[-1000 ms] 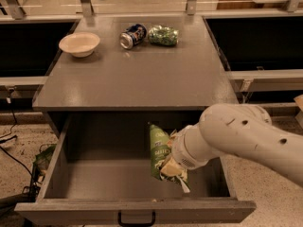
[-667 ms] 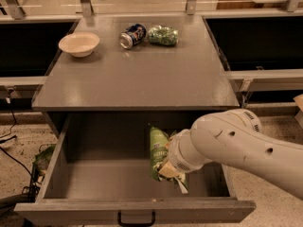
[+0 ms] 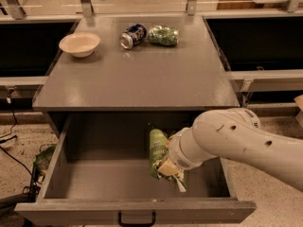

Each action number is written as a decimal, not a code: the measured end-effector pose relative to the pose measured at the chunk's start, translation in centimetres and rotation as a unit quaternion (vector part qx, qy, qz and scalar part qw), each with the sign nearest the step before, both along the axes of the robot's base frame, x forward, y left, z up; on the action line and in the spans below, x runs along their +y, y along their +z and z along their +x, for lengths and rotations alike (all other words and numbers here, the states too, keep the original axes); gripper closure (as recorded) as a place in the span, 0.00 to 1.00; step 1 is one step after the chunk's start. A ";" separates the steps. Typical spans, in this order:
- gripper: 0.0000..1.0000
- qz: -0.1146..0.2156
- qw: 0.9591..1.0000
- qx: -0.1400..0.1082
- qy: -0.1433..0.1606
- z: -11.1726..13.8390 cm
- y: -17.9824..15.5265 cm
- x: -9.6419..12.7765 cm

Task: Place green jalapeno chip bag into top drawer

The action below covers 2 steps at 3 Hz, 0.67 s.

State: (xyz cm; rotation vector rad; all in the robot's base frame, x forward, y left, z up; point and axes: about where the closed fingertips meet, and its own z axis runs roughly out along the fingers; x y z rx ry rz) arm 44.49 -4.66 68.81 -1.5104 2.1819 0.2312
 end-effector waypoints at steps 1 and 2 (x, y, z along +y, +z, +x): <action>1.00 0.017 1.000 0.025 -0.009 1.4 -1.6 0.3; 1.00 0.018 0.998 0.049 -0.019 2.5 -3.2 0.8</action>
Offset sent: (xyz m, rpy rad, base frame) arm 0.0376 0.0128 -0.0490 0.0374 0.1493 -0.0632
